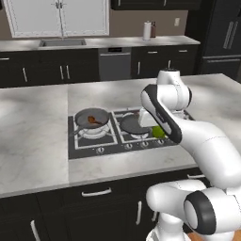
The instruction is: Place both pans onto different burners. Then place the lime and the chicken drumstick on different pans.
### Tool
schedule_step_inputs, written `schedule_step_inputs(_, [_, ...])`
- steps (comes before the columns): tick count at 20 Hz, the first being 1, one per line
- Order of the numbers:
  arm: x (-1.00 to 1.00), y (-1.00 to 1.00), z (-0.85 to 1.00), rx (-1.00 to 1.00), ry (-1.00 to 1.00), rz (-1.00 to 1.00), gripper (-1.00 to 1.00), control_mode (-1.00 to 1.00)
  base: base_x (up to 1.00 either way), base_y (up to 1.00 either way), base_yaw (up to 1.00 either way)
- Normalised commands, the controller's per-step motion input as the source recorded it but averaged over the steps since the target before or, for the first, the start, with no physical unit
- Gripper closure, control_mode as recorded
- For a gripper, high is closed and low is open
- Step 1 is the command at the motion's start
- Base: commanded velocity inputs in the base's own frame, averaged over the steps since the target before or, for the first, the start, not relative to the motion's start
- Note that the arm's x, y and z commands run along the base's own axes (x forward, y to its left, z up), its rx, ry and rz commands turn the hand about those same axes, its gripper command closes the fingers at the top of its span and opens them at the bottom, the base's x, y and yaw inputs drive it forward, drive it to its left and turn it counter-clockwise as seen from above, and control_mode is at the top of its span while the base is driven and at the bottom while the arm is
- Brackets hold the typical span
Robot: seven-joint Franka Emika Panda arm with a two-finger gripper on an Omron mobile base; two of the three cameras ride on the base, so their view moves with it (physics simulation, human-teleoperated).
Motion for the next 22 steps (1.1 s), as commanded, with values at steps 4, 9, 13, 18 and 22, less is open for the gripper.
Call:
schedule_step_inputs(4, [0.00, 0.00, 0.00, 0.00, 0.00, 0.00, 1.00, 1.00, 0.11, -0.37, -0.07])
schedule_step_inputs(9, [0.00, 0.00, 0.00, 0.00, 0.00, 0.00, 1.00, 1.00, 0.28, -0.16, -0.05])
schedule_step_inputs(13, [0.00, 0.00, 0.00, 0.00, 0.00, 0.00, 1.00, 1.00, 0.38, -0.05, -0.01])
schedule_step_inputs(18, [0.00, 0.00, 0.00, 0.00, 0.00, 0.00, 1.00, 1.00, 0.45, -0.05, 0.00])
schedule_step_inputs(22, [0.00, 0.00, 0.00, 0.00, 0.00, 0.00, 1.00, 1.00, 0.36, -0.02, 0.00])
